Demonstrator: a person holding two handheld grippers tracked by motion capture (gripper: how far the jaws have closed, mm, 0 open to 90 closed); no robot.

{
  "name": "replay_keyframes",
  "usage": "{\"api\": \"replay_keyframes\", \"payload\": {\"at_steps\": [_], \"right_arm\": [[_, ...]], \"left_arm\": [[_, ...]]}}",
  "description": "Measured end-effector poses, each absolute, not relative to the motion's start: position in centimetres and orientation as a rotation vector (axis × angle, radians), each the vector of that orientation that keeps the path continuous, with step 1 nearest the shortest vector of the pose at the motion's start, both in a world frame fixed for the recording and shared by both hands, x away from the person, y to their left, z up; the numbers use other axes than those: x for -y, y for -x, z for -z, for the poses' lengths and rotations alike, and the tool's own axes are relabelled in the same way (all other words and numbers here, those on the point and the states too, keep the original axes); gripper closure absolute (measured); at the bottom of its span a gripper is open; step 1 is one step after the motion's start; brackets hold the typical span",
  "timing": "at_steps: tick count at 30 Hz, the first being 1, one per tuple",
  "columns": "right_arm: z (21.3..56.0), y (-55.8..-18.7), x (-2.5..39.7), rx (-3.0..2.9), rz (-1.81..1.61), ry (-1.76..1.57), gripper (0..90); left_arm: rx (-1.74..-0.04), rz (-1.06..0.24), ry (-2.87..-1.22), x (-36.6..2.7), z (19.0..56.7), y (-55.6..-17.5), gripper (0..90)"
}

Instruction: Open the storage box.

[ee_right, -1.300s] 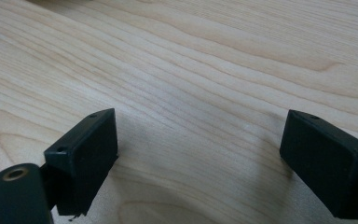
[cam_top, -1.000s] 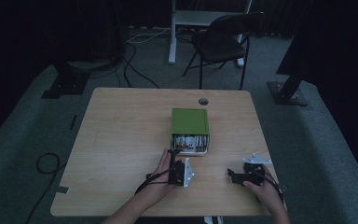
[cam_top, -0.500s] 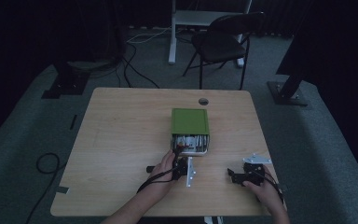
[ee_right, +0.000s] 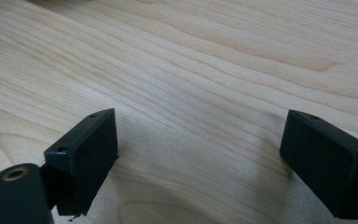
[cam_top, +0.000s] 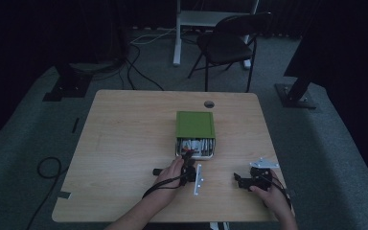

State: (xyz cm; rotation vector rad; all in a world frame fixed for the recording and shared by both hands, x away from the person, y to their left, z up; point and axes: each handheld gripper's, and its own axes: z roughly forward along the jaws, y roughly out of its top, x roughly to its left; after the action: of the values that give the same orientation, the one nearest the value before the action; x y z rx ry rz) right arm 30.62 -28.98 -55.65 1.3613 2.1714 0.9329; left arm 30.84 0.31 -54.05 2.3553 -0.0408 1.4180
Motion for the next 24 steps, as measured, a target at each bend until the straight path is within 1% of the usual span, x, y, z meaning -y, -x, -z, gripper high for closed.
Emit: {"api": "replay_keyframes", "payload": {"at_steps": [4, 6, 7, 8, 18, 24], "right_arm": [[55.6, -30.6, 29.0, -2.172, -0.933, -1.361, 11.0], [55.6, -30.6, 29.0, -2.171, -0.933, -1.361, 10.9], [55.6, -30.6, 29.0, -2.171, -0.933, -1.361, 10.9], [55.6, -30.6, 29.0, -2.171, -0.933, -1.362, 10.9], [55.6, -30.6, 29.0, -2.171, -0.933, -1.362, 10.9], [55.6, -30.6, 29.0, -2.171, -0.933, -1.362, 10.9]], "left_arm": [[0.062, -1.444, -2.369, -0.2, 54.5, -31.1, 62.1], [0.064, -1.463, -2.369, -0.2, 54.6, -31.1, 66.6], [0.073, -1.477, -2.37, -0.2, 54.7, -31.2, 66.6], [0.081, -1.484, -2.373, -0.1, 54.8, -31.2, 68.8], [0.179, -1.561, -2.354, -0.2, 55.3, -31.2, 71.3], [0.183, -1.558, -2.362, -0.1, 55.2, -31.1, 71.8]]}}
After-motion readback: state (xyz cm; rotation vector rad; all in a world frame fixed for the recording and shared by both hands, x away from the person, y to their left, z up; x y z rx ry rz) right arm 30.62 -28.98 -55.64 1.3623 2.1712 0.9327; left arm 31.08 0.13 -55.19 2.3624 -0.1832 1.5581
